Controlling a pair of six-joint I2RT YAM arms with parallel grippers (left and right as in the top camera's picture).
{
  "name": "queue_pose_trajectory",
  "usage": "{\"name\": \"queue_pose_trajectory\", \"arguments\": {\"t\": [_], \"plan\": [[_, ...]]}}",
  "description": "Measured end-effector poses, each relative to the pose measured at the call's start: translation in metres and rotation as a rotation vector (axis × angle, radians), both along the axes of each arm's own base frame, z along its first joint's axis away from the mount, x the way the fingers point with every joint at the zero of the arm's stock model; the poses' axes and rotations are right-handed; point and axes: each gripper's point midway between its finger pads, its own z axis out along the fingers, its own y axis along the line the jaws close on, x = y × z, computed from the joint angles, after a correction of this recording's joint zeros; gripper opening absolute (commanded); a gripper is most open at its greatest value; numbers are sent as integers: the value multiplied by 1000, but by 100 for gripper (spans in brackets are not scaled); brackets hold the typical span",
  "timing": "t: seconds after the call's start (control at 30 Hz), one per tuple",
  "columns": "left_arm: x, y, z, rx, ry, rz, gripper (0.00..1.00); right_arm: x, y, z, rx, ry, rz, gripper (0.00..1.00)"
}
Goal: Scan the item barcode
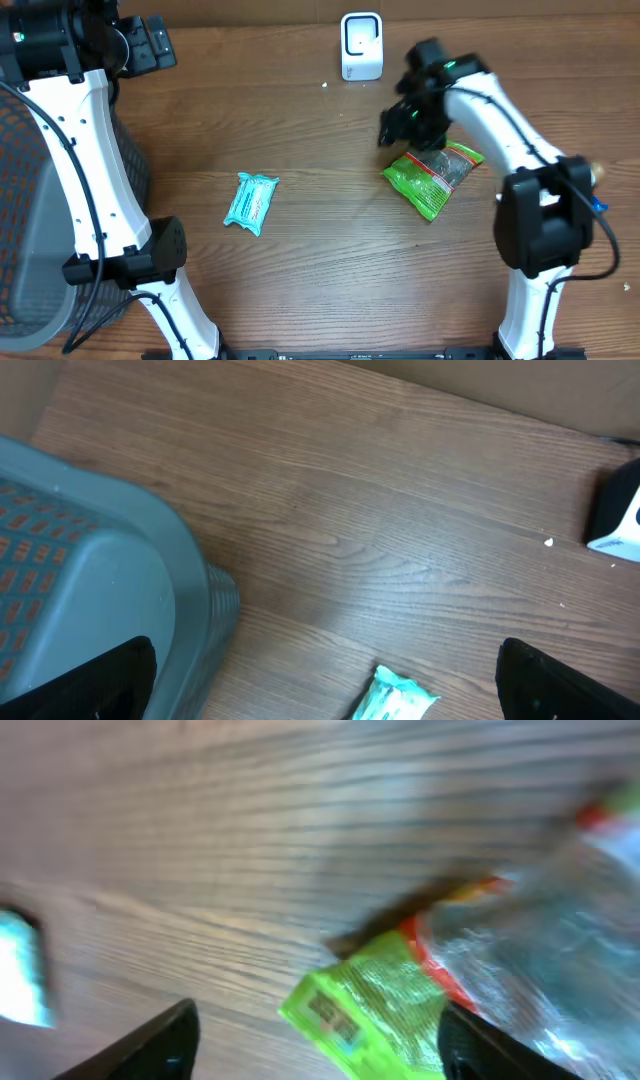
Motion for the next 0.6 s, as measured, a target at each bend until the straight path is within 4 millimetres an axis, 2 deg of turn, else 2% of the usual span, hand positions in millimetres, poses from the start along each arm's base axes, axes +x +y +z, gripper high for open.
{"name": "queue_pose_trajectory", "arguments": {"t": [0.1,0.13,0.17,0.23,0.33,0.47,0.57,0.6], "plan": [[0,0,0,0,-1,0,99,4,-67,10,-38,67,-283,92],[0,0,0,0,0,-1,99,1,-86,4,-59,93,-350,93],[0,0,0,0,-1,-1,99,-5,-93,-9,-84,120,-392,93],[0,0,0,0,0,0,100,-20,-95,-27,-111,171,-413,93],[0,0,0,0,-1,0,100,-30,-94,-43,-123,197,-424,93],[0,0,0,0,0,-1,99,-27,-90,-60,-95,174,-433,90],[0,0,0,0,0,-1,100,-23,-84,-73,-51,144,-441,84],[0,0,0,0,-1,0,100,-18,-82,-72,-23,111,-441,81]]}}
